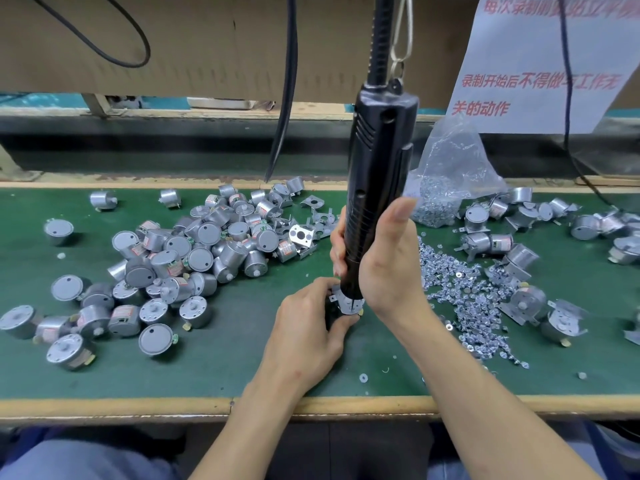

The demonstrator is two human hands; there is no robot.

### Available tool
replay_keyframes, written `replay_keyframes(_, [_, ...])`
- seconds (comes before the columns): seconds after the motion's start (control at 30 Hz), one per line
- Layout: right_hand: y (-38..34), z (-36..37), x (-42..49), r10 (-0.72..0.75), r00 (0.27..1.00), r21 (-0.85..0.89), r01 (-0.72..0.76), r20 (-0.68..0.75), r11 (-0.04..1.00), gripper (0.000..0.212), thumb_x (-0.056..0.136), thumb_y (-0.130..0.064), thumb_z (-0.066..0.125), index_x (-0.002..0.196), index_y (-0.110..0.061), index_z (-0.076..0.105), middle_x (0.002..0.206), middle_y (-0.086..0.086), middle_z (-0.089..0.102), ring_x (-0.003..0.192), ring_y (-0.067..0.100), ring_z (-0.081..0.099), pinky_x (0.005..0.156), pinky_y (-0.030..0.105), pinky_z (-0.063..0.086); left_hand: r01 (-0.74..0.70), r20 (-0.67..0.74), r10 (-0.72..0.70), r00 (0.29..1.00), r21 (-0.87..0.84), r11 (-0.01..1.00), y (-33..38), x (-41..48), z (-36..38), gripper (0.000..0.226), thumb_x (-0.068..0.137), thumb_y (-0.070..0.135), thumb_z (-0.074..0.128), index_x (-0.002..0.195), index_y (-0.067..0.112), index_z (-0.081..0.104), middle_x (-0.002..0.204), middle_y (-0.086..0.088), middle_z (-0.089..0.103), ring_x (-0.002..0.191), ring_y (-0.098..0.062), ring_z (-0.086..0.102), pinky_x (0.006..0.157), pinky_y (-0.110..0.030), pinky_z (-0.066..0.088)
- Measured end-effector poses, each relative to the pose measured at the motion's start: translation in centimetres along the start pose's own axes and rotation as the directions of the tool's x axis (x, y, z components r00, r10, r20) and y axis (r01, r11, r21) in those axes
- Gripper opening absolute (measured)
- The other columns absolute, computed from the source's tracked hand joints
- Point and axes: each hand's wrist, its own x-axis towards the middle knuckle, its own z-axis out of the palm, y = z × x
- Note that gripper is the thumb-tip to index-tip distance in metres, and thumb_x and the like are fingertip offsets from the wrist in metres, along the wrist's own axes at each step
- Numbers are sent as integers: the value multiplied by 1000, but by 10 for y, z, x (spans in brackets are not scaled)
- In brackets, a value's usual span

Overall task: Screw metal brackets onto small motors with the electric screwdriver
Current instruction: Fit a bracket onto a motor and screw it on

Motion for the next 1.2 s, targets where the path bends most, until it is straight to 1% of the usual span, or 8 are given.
replay_keyframes(0.27, [3,-8,-16,-61,990,-259,25,-131,966,84,80,-91,37,86,-11,62,77,1,69,69,18,66,68,31,53,34,7,-34,999,45,998,2,-2,-1,33,80,32,76,108,26,61,95,15,69,87,-9,64,73,-21,46])
replay_keyframes(0.4, [7,-32,-53,-63,964,-399,-47,-259,916,41,95,-69,48,114,-36,63,105,-21,71,104,1,66,88,18,51,60,3,-60,998,44,997,8,-3,-3,36,80,34,79,111,26,62,101,19,67,94,-8,64,81,-24,49])
replay_keyframes(0.57, [7,-65,-89,105,942,-498,-260,-317,827,14,100,-27,62,112,-32,69,108,-16,72,102,-3,66,87,13,51,37,-31,-37,999,0,999,28,-17,6,39,79,37,79,113,33,61,100,22,65,90,-4,60,80,-22,48])
replay_keyframes(0.83, [-14,-110,-86,504,772,193,-466,-388,863,11,95,-10,69,99,-9,79,93,10,78,86,20,75,77,27,60,-154,-33,152,988,-70,986,88,4,32,73,78,27,81,140,32,43,120,25,55,94,-4,54,85,-15,46])
replay_keyframes(0.9, [-23,-129,-78,579,703,442,-401,-414,803,20,96,-15,65,88,-6,81,91,12,75,79,19,74,74,27,59,-166,-11,166,986,-124,978,101,10,37,78,80,38,78,143,42,32,121,31,48,95,0,52,83,-5,39])
replay_keyframes(1.0, [-35,-160,-62,648,602,758,-106,-467,644,37,105,-32,53,108,-1,72,86,10,75,59,11,68,55,20,56,-180,-10,180,984,-148,973,115,15,42,70,83,45,72,141,40,34,118,30,49,92,-1,54,84,2,31])
replay_keyframes(1.1, [-41,-174,-53,607,600,774,32,-521,632,43,106,-46,47,109,-10,70,75,-2,72,48,5,57,41,17,45,-175,17,179,984,-147,974,121,14,45,56,86,49,66,135,42,40,114,33,50,90,-2,56,80,0,35])
replay_keyframes(1.2, [-34,-155,-51,570,660,676,-125,-490,726,35,104,-43,52,99,-13,70,70,-4,68,49,6,55,42,19,43,-173,24,177,984,-123,977,117,8,46,40,90,43,65,126,39,50,109,31,54,87,-2,57,77,-4,39])
